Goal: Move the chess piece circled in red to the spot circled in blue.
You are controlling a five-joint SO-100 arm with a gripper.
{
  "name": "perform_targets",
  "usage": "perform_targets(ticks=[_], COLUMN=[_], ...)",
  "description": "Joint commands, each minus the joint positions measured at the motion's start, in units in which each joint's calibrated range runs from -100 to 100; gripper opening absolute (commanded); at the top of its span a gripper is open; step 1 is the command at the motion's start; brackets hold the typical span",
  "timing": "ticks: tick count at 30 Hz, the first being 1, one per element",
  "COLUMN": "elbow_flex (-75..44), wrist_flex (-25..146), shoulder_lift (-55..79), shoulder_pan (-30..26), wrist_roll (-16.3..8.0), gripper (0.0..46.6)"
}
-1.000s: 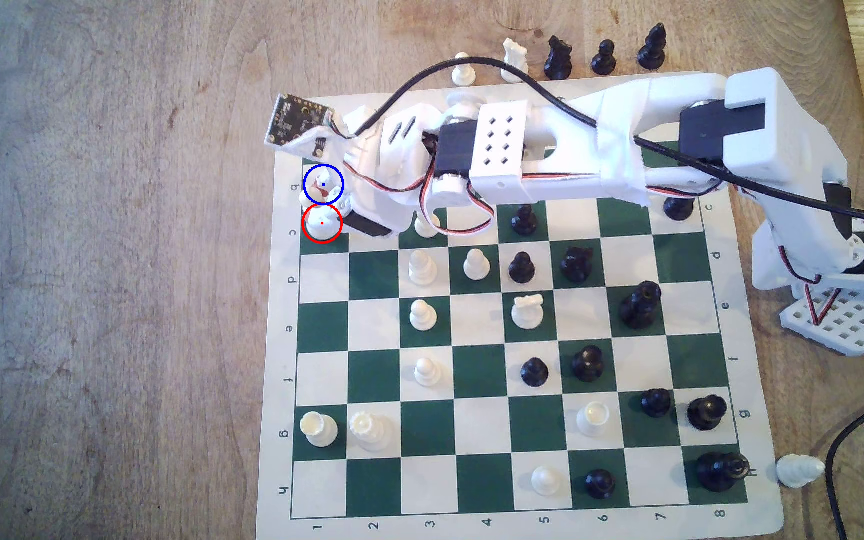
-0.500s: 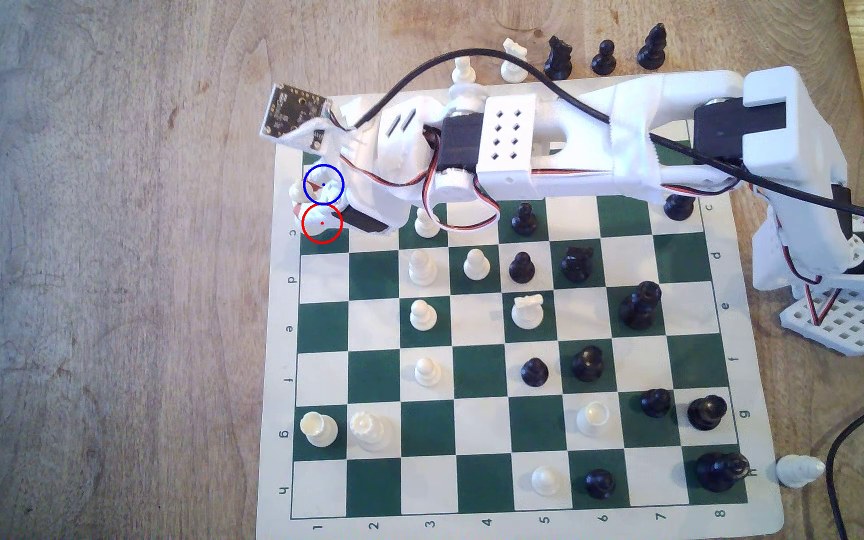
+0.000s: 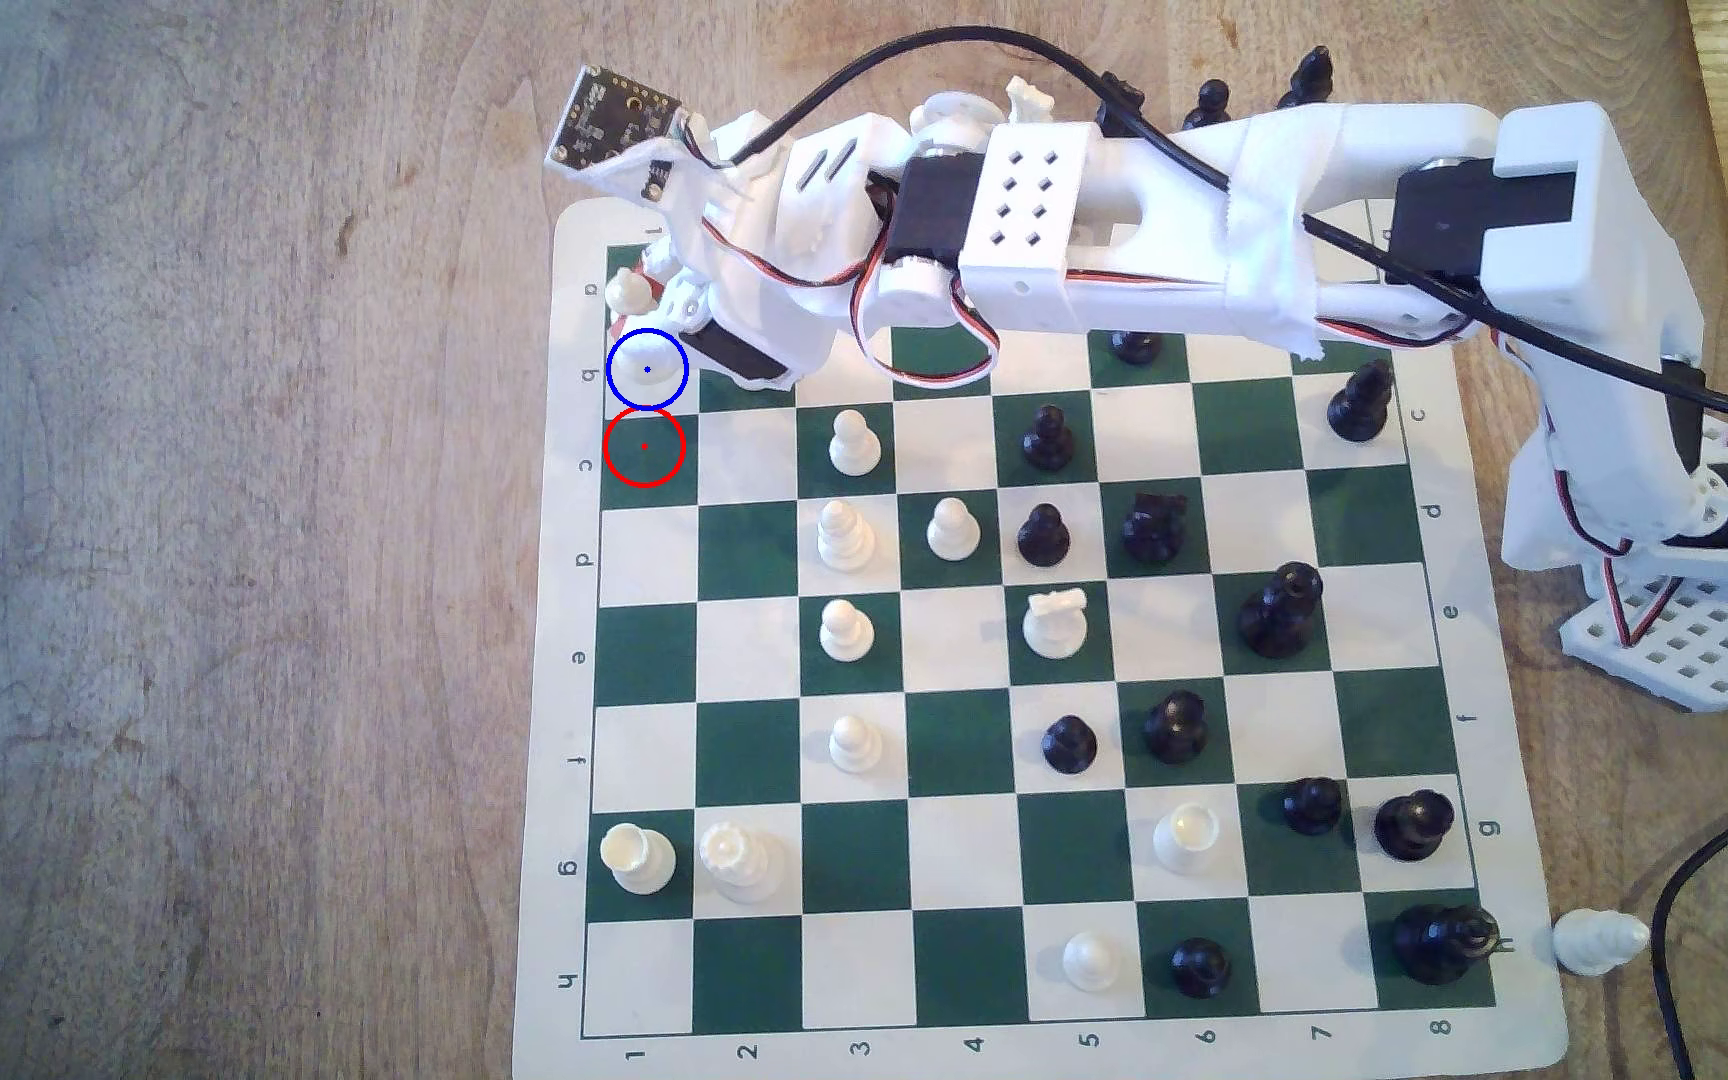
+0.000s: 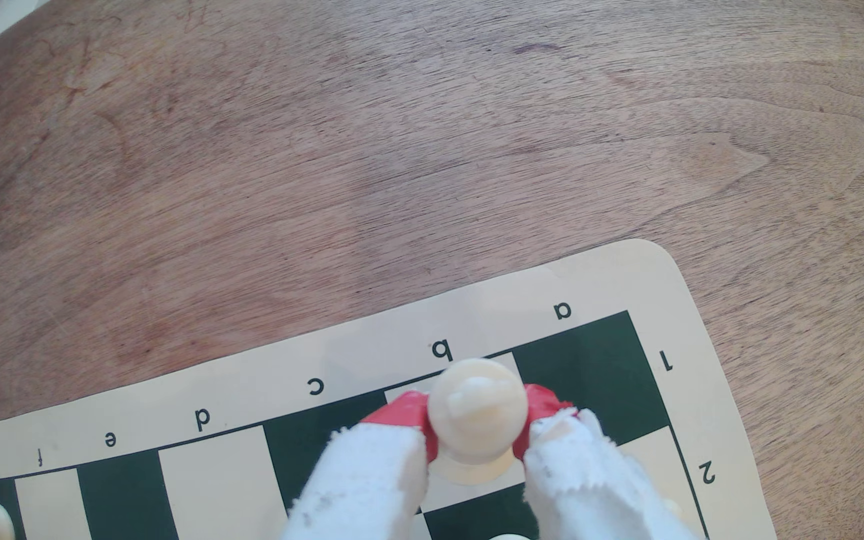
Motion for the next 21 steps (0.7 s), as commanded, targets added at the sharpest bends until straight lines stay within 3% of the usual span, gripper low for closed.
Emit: perform_targets(ticks=[1, 21], elbow_flex=[-5.69, -12.76], wrist_flex=[-2.25, -2.25], shoulder_lift=[-4.4, 4.6], shoulder_pan=[0.41, 1.11], wrist_roll=[0.29, 0.44], gripper=[0.2, 0.2])
